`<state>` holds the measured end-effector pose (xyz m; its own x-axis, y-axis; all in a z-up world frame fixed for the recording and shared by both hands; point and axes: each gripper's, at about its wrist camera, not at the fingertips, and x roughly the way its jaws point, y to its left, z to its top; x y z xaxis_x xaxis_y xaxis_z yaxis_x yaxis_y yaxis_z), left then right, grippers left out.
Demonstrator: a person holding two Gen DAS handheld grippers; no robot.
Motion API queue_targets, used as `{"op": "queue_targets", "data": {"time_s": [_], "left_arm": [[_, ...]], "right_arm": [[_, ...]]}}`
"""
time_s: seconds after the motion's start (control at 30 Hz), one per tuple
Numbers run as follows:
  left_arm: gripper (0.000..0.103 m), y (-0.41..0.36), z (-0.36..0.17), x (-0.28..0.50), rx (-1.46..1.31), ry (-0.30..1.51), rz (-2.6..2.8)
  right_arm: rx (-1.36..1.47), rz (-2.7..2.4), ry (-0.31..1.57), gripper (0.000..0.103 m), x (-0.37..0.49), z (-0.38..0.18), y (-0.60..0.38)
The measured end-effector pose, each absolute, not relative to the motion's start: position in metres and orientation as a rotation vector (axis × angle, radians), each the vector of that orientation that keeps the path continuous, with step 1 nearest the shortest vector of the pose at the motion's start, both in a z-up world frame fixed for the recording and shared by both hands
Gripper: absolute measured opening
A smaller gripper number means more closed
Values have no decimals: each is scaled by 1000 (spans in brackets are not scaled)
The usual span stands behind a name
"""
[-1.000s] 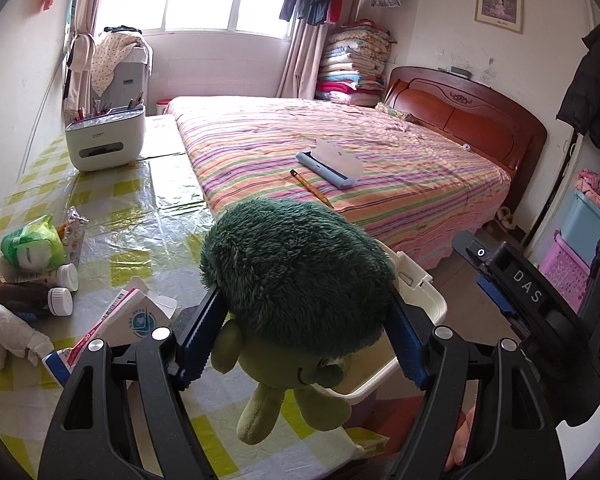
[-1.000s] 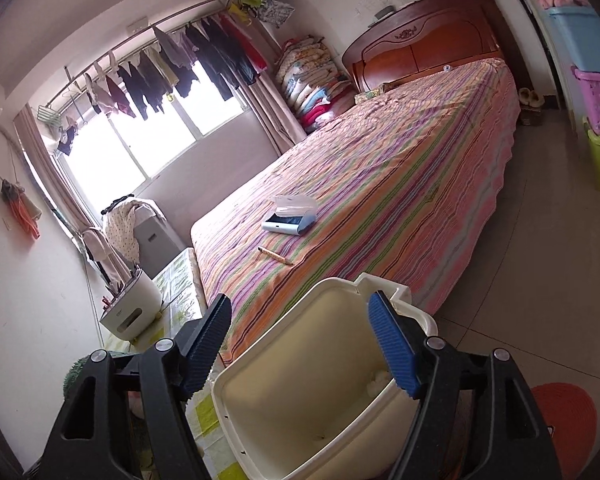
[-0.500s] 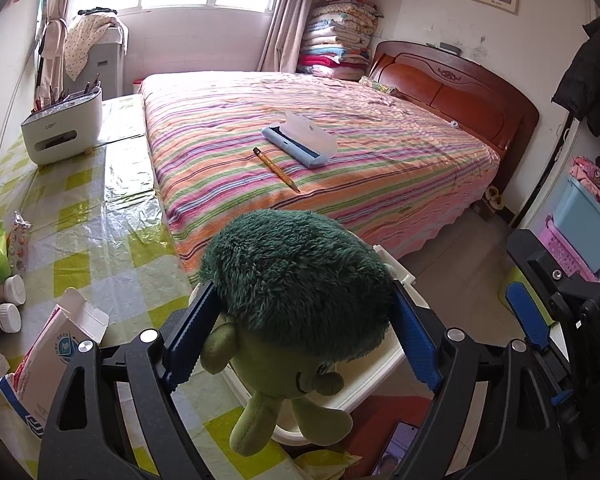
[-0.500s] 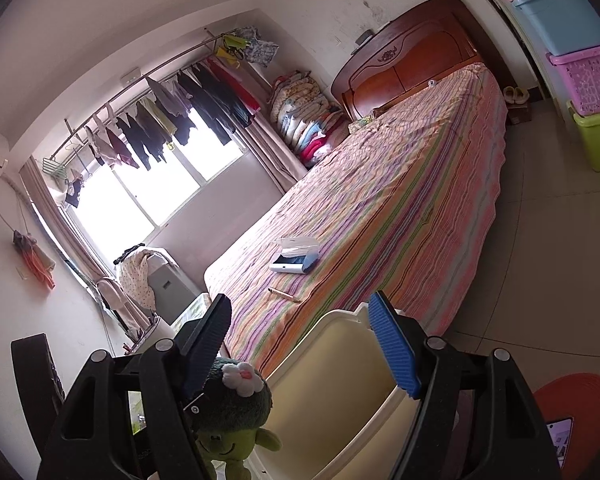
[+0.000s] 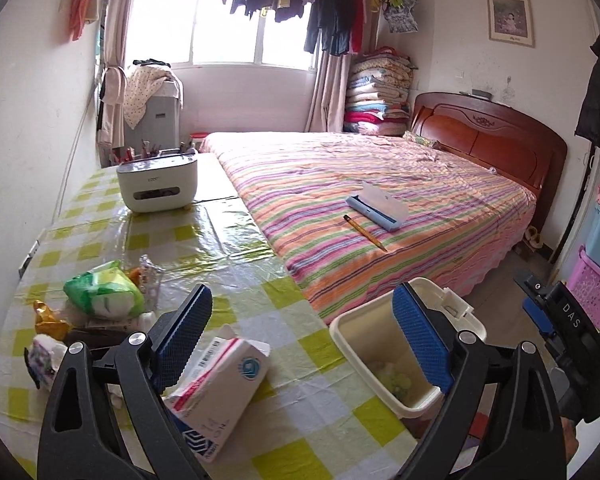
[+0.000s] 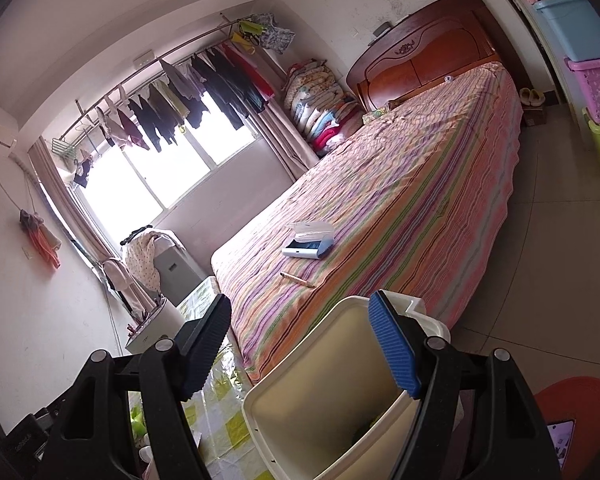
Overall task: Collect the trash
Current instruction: 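Lower the green plush toy into the cream bin and open the left tool, then grasp the white medicine box with the right tool while left tool grasps the white plush toy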
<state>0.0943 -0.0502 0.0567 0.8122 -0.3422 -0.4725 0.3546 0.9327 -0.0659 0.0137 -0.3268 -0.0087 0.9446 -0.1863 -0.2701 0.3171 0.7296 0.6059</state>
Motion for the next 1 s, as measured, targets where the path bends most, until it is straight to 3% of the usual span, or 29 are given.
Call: {"op": "queue_targets", "data": {"time_s": [0.33,0.53,1.0], "left_arm": [[90,84,47,91,-57,551,-151],[90,144,37,93,-132,609,-35],[90,203,10,113,-273,781,94]], "right_arm": [[582,-98,338,75,50,-8,-254],[458,88,533,75,80,-19,-176],[430,156,794,75,111,-49,-102]]}}
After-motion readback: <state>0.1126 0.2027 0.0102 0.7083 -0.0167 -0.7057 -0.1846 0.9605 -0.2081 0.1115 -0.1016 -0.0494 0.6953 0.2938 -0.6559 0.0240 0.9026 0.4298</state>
